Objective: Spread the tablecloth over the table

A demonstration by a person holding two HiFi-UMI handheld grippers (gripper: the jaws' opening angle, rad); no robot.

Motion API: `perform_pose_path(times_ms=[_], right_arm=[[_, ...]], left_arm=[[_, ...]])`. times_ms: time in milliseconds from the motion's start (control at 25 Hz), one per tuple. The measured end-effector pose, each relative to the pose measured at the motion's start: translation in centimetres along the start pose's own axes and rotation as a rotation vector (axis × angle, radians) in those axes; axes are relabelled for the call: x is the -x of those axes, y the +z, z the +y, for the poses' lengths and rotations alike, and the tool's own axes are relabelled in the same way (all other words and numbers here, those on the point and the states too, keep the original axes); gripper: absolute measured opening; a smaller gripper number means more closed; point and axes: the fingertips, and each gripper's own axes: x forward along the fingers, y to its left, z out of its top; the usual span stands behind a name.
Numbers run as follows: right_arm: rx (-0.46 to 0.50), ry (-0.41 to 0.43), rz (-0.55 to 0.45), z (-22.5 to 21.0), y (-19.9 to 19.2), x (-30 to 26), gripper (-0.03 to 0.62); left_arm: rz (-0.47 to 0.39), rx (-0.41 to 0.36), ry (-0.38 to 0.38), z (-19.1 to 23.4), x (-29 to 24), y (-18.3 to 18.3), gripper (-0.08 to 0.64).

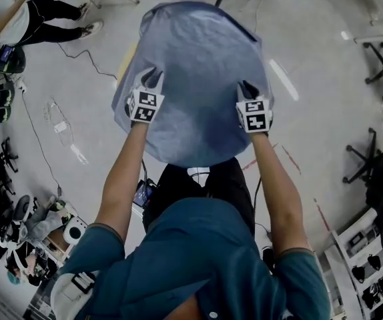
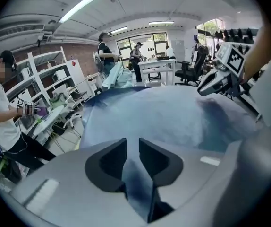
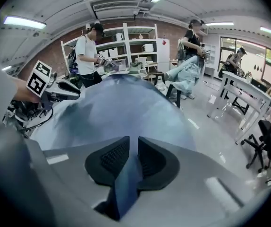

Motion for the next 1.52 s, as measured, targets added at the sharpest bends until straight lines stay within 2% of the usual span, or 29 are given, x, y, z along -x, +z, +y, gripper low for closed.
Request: perform_pose_path(times_ms=[80,200,280,320,400,520,560,720,800,920,1040,1160,1280,1320,1520], right_arm=[[0.025,0.006,0.017,2.7,-2.4,-0.3,0.066],[0.079,-0.06,0.0,3.7,-3.2,-0.3,0.061],[0.114,-0.079,0.031,4.2,-3.0,-0.5,0.05],[0.128,-0.082,0.048,4.5,-3.1,-0.6,0.043],[0.132,-0.087,0.063,4.5,-3.5,-0.4,0.035],[0.105,-0.094,0.068,3.8,-4.5,0.6,0.032],[0.101,-0.097,0.069,3.7,-4.8,0.8,0.032],[0.082,-0.113,0.075,3.7,-5.2,0.9,0.031],[0.07,-0.12,0.079,4.0,-5.1,0.8,0.027],[0.063,-0.135,0.07,4.5,-5.0,1.0,0.023],[0.062,-0.144,0.066,4.4,-5.2,1.1,0.023],[0.061,-0.147,0.062,4.0,-5.5,1.2,0.023],[0.069,-0.151,0.06,4.2,-5.5,1.1,0.023],[0.071,-0.151,0.06,4.3,-5.5,1.1,0.023],[0.082,-0.144,0.058,4.4,-5.1,0.9,0.023]], left_arm=[[0.028,0.03,0.016,-1.9,0.8,-2.2,0.071],[0.062,0.097,0.016,-3.3,1.1,-4.6,0.06],[0.088,0.094,0.008,-4.2,1.0,-6.1,0.053],[0.093,0.09,0.006,-4.6,0.9,-6.6,0.016],[0.083,0.131,0.003,-5.5,1.0,-6.6,-0.003],[0.034,0.286,-0.014,-6.7,1.4,-5.7,-0.003],[0.021,0.307,-0.018,-7.0,1.5,-5.6,-0.003],[0.013,0.298,-0.037,-7.7,1.8,-6.3,0.0],[-0.014,0.325,0.01,-5.5,3.2,-6.1,0.001],[-0.067,0.363,0.136,1.0,5.6,-6.6,0.0],[-0.057,0.378,0.206,7.5,5.9,-7.5,0.0],[-0.031,0.368,0.17,11.2,3.9,-6.4,0.012],[-0.031,0.339,0.083,12.8,0.9,-3.9,0.106],[-0.03,0.326,0.059,13.2,0.0,-3.1,0.119],[0.037,0.253,-0.077,13.0,-4.7,-0.9,0.118]])
